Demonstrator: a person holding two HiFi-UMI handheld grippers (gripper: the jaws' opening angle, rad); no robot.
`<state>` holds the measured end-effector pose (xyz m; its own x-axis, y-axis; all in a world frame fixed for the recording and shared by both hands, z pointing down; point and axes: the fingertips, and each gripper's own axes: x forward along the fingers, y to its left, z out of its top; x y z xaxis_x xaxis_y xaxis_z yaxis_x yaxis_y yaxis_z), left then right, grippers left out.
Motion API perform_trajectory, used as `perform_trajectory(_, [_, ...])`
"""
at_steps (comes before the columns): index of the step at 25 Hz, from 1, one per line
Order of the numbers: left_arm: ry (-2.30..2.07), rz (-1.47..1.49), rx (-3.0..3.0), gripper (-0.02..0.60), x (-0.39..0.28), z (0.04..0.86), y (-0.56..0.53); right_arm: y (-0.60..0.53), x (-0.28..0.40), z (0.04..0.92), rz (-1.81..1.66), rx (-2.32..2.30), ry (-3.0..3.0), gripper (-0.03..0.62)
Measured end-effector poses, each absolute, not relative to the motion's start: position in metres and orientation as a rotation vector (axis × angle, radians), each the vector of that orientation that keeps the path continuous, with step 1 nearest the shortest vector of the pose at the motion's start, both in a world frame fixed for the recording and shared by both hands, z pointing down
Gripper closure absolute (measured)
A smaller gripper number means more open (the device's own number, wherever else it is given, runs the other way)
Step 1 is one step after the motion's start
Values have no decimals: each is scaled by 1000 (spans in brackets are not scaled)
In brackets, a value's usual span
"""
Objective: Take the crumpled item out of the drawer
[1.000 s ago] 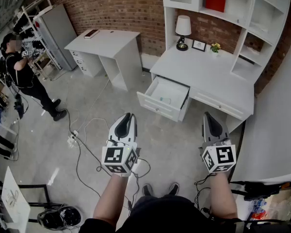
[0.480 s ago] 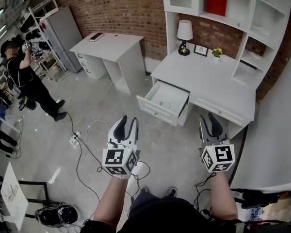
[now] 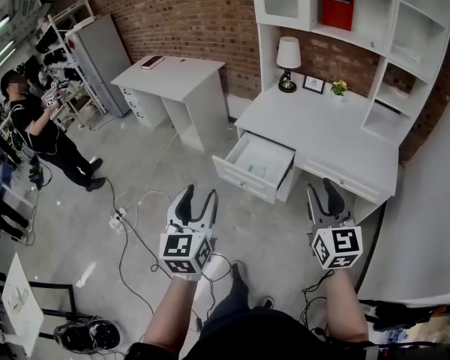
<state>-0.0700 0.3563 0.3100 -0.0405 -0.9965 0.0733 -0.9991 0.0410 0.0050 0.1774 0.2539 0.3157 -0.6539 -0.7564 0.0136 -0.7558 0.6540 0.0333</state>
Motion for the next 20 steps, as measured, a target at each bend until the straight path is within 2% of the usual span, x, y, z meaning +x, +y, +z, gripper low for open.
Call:
perform_trajectory(8, [-2143,39,2144,365,-103,337,289,199,151,327,-60,1331,-2769,433])
perform_trajectory(20, [-2045,42,2171,365,-197,361,177,109,60,333,-79,1374,-2661,428])
